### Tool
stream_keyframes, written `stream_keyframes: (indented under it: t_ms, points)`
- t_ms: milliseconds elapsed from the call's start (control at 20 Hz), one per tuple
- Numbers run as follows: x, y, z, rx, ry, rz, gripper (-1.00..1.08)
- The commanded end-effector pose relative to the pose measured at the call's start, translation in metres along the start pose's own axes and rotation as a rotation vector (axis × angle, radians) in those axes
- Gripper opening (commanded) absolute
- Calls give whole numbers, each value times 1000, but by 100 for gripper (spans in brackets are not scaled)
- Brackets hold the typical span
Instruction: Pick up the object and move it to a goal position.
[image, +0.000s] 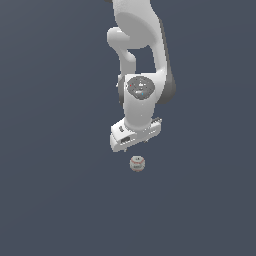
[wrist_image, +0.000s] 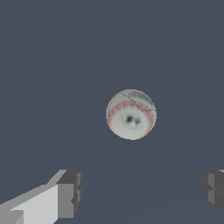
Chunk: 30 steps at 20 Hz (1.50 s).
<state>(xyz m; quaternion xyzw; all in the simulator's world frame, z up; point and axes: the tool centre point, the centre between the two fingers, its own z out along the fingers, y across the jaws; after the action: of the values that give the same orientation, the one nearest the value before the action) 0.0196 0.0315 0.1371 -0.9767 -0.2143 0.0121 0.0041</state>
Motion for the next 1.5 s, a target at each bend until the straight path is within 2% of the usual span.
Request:
stream_keyframes:
  t_ms: [0,950,1450]
  points:
    - [4,1,3,-3,0,-75,100]
    - [31,4,29,-16,8,-627,100]
    - [40,6,37,-21,14,-805,100]
